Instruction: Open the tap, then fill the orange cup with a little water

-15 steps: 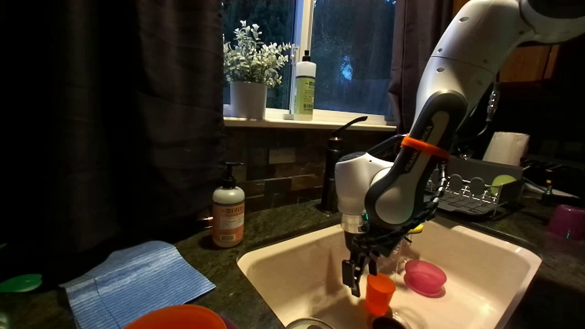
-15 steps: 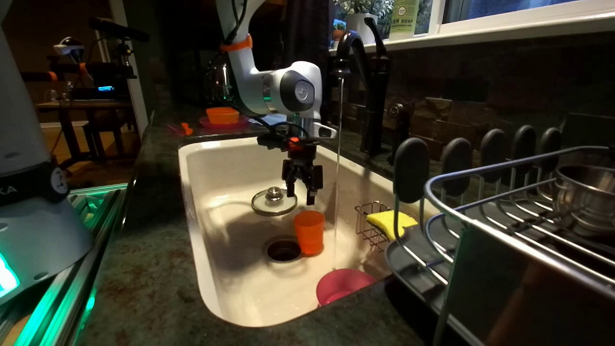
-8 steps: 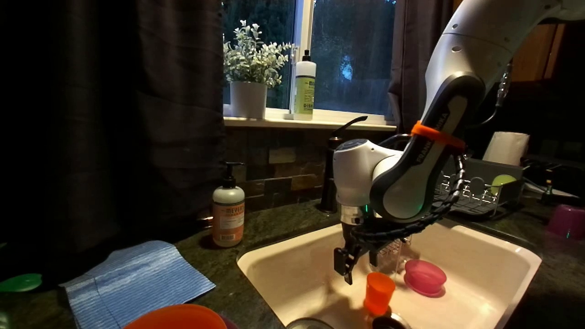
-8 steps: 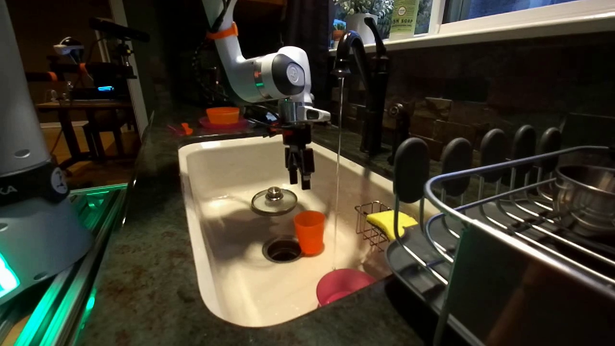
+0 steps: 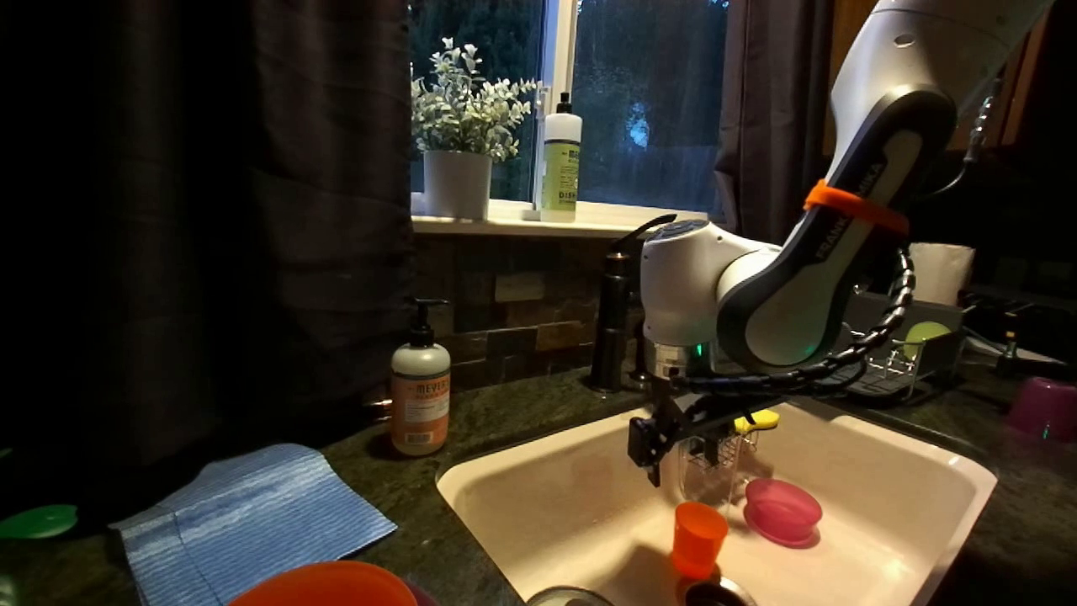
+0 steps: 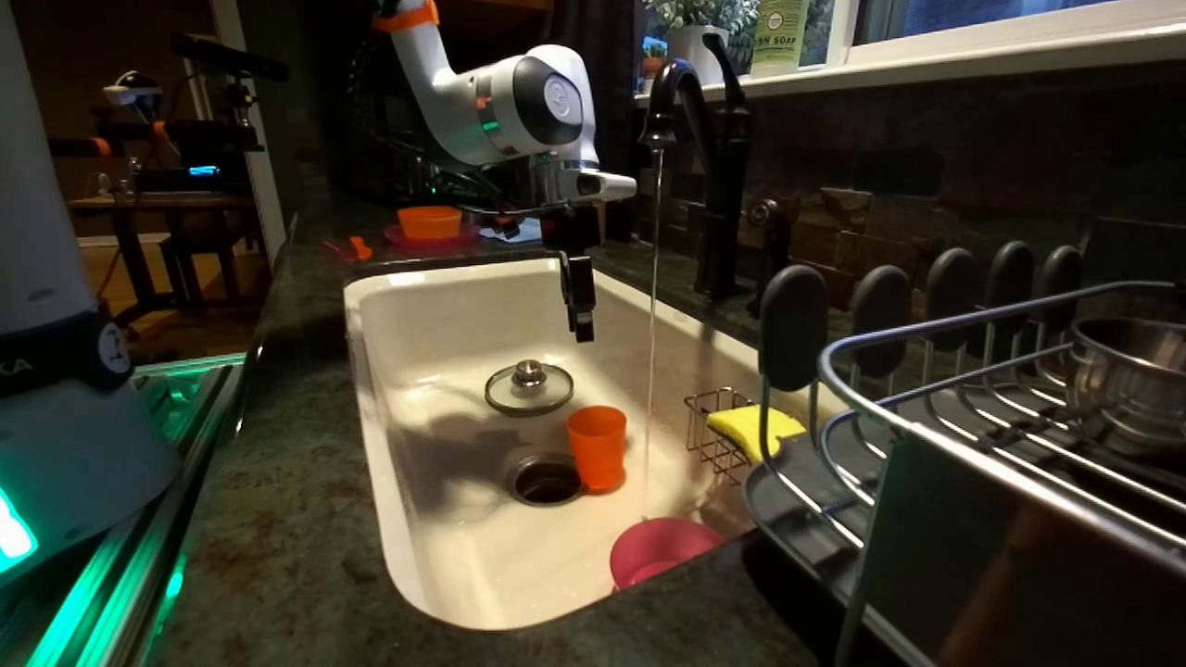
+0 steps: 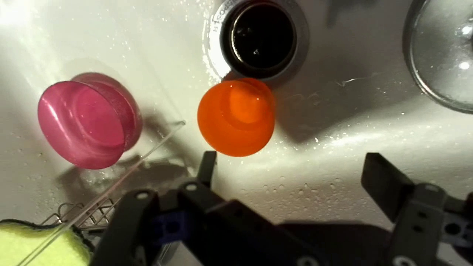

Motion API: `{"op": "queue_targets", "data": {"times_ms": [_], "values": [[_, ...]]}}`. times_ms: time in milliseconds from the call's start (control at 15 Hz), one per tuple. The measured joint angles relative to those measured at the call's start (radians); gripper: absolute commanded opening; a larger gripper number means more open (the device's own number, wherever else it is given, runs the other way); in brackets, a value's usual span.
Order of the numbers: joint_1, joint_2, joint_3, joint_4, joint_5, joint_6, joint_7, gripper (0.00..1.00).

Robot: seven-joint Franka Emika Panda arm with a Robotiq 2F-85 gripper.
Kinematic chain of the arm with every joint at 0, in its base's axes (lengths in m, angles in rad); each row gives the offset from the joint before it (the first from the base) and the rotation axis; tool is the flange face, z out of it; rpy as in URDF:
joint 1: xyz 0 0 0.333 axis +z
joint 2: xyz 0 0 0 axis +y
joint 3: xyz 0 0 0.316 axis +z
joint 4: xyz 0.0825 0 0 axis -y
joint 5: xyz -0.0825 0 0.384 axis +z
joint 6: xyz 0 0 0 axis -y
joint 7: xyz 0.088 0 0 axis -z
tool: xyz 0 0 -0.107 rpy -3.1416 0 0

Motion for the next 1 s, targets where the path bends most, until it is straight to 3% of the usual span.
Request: {"op": "queue_targets", "data": {"times_ms": [600, 1000], "values": [[-0.085, -0.116, 0.115, -0.059, 0.028, -0.106, 0.165, 1.00], [-0.114, -0.140, 0.152, -0.074, 0.048, -0.131, 0.174, 1.00]]}}
